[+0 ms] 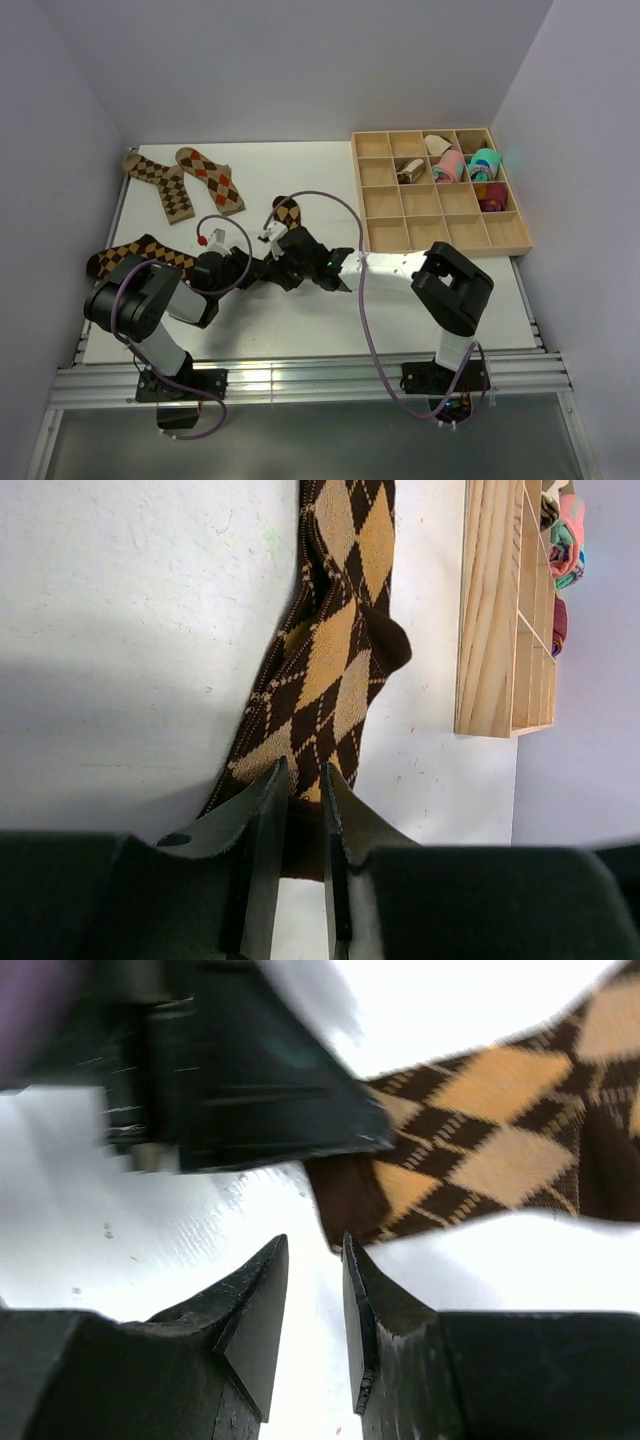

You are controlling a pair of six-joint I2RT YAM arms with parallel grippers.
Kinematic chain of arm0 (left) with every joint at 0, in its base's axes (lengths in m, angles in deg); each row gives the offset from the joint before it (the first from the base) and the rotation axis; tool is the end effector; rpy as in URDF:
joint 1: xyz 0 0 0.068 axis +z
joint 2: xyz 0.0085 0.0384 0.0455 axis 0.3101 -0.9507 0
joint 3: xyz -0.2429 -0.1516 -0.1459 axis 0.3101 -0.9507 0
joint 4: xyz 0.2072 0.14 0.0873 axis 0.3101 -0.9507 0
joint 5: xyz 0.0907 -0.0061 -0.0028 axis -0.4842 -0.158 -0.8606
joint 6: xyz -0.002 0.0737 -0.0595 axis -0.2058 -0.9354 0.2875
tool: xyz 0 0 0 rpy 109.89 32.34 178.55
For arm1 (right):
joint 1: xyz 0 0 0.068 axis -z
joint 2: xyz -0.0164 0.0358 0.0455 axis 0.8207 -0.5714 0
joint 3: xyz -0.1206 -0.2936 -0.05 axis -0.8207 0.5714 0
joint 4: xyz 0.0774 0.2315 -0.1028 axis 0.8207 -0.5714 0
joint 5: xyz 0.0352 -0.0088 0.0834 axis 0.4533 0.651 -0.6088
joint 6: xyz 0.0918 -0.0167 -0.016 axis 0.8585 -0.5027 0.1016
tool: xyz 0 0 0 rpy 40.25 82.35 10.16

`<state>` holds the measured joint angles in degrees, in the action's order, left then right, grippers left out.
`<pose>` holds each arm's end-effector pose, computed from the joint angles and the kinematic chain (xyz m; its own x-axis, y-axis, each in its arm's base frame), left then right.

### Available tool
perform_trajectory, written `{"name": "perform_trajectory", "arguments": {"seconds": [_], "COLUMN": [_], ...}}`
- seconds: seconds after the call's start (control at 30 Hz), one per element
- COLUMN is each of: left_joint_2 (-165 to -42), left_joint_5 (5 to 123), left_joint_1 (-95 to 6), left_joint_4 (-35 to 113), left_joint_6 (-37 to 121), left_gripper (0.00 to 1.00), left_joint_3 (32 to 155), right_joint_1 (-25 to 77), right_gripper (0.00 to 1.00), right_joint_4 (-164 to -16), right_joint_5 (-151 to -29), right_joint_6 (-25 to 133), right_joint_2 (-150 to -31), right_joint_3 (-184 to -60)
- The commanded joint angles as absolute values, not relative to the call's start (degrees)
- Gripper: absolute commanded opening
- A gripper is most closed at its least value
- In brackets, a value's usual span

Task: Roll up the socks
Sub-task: Roll the sock at the center of the board.

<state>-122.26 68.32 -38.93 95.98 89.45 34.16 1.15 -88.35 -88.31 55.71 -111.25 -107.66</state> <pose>0.2601 -0.1193 0.1282 -0.6458 -0.6529 -0.3958 -0.0382 0.5454 -0.8373 0.2495 0.3577 0.2021 -0.4936 -0.4321 -0.7547 -0.7863 0.5926 0.1750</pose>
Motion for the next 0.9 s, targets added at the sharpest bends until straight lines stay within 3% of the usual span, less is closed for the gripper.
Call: {"name": "perform_trajectory", "arguments": {"seconds": [0.0, 0.33, 0.67, 0.8, 0.87], "left_joint_2": [-123.76, -124.47, -124.64, -123.59, -122.45], "left_joint_5": [68.82, 69.17, 69.35, 69.35, 69.26], "left_joint_1": [-39.07, -39.07, -39.07, -39.07, -39.07], "left_joint_4": [92.57, 92.30, 92.12, 91.43, 90.55], "left_joint_6": [88.10, 88.10, 87.93, 88.19, 88.19], "left_gripper": [0.25, 0.25, 0.24, 0.24, 0.24], "left_joint_3": [34.92, 35.45, 35.71, 35.71, 35.80], "right_joint_1": [-2.15, -5.40, -5.76, -5.67, -5.67], "right_gripper": [0.36, 0.41, 0.40, 0.31, 0.17], "right_joint_4": [-82.38, -82.20, -82.82, -83.69, -84.75], "right_joint_5": [-79.22, -77.89, -76.05, -75.17, -76.13], "right_joint_6": [44.07, 38.61, 37.02, 37.11, 37.55], "right_joint_2": [-109.10, -114.89, -121.39, -122.98, -123.16], "right_joint_3": [-106.02, -109.27, -111.12, -111.29, -111.29]}}
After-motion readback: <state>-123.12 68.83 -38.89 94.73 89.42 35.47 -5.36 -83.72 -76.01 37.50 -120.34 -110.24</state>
